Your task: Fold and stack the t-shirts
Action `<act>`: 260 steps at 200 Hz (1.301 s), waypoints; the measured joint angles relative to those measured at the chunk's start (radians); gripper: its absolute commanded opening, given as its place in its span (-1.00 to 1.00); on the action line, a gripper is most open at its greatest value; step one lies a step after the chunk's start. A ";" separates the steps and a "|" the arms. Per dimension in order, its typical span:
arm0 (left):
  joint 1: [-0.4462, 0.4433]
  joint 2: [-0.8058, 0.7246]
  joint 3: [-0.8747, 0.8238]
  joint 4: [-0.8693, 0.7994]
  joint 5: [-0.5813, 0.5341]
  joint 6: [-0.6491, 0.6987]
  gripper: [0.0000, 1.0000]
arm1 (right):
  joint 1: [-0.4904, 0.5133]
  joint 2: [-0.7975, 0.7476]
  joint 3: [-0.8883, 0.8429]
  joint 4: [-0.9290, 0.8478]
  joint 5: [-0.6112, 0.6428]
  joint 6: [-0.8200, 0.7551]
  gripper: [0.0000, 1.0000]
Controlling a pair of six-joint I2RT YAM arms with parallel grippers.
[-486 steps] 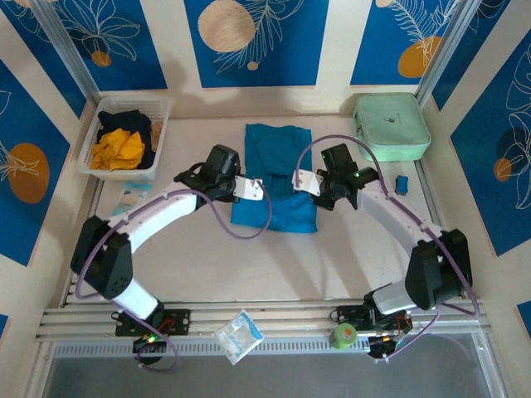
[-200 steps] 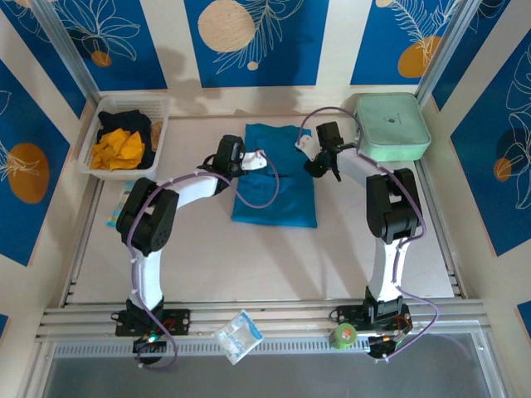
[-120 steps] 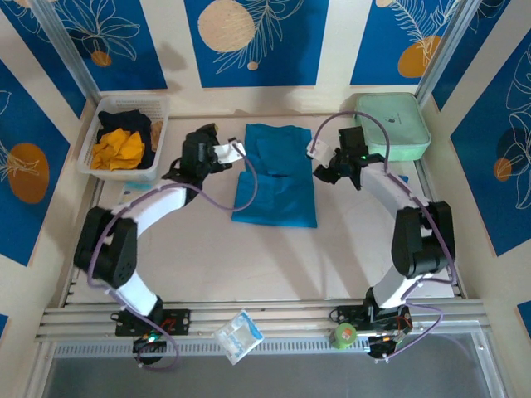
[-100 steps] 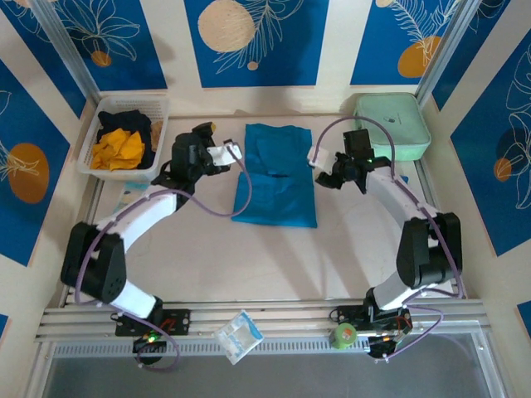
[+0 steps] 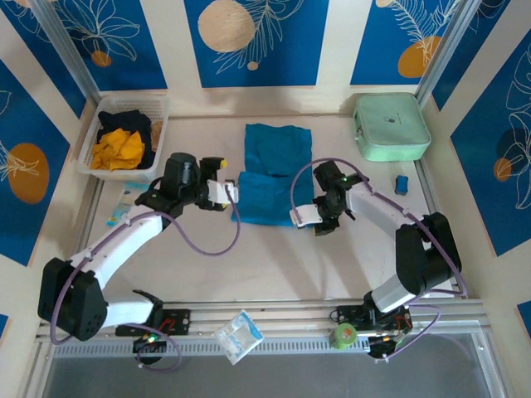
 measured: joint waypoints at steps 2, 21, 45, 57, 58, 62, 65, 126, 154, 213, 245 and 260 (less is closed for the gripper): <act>0.000 -0.001 -0.003 -0.003 0.001 0.003 0.83 | 0.001 0.002 -0.001 0.001 0.004 -0.001 -0.13; -0.002 -0.002 -0.013 -0.021 0.012 0.021 0.83 | 0.011 0.019 -0.013 0.012 0.046 -0.015 -0.12; -0.006 -0.002 -0.016 -0.029 0.019 0.038 0.83 | 0.013 0.057 -0.015 0.043 0.088 -0.024 -0.12; -0.008 0.000 -0.018 -0.029 0.019 0.050 0.84 | 0.013 0.077 -0.014 0.057 0.100 -0.029 -0.12; -0.008 0.000 -0.018 -0.029 0.019 0.052 0.84 | 0.013 0.079 -0.014 0.057 0.100 -0.030 -0.12; -0.009 0.000 -0.019 -0.029 0.019 0.054 0.84 | 0.013 0.085 -0.014 0.060 0.104 -0.030 -0.12; -0.009 0.002 -0.019 -0.029 0.019 0.055 0.84 | 0.013 0.090 -0.014 0.062 0.107 -0.030 -0.12; -0.034 0.060 -0.027 -0.036 0.019 0.089 0.87 | 0.013 0.182 0.021 0.091 0.127 -0.032 -0.12; -0.064 0.109 -0.027 -0.061 0.010 0.117 0.85 | 0.013 0.218 0.045 0.091 0.130 -0.024 -0.15; -0.132 0.296 -0.010 -0.137 -0.040 0.182 0.62 | 0.013 0.246 0.076 0.082 0.126 0.011 -0.42; -0.137 0.393 0.054 -0.186 -0.062 0.195 0.47 | 0.006 0.248 0.078 0.088 0.117 0.016 -0.44; -0.137 0.425 0.084 -0.194 -0.070 0.203 0.39 | 0.004 0.248 0.078 0.088 0.111 0.016 -0.45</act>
